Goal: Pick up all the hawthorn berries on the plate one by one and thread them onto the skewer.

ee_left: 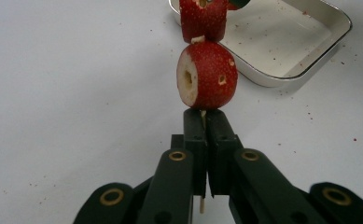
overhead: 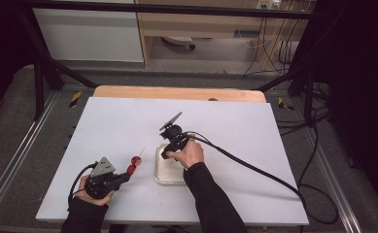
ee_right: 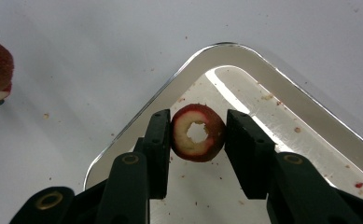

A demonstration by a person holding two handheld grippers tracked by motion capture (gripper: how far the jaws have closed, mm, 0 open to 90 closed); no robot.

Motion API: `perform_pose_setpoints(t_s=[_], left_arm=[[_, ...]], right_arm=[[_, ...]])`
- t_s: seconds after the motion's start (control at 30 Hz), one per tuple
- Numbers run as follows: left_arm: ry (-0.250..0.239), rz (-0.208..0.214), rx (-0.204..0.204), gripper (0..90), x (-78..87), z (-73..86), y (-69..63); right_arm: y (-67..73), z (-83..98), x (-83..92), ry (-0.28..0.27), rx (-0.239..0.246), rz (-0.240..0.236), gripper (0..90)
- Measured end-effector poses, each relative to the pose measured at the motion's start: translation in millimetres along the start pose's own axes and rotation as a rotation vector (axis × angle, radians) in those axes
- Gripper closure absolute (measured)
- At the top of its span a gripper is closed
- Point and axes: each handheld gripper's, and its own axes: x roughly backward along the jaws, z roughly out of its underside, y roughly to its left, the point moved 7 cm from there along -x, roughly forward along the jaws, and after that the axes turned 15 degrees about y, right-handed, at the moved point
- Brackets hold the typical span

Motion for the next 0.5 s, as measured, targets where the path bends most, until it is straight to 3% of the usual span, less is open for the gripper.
perform_pose_setpoints(t_s=[0.27,0.5], left_arm=[[-0.004,0.002,-0.006,87.8,0.1,-1.4,-4.7],[-0.008,0.005,-0.014,87.8,-0.5,-2.9,-10.3]], right_arm=[[5.9,7.9,19.3,-0.062,0.016,-0.013,61.9],[6.0,17.5,29.3,-0.121,-0.008,-0.062,61.9]])
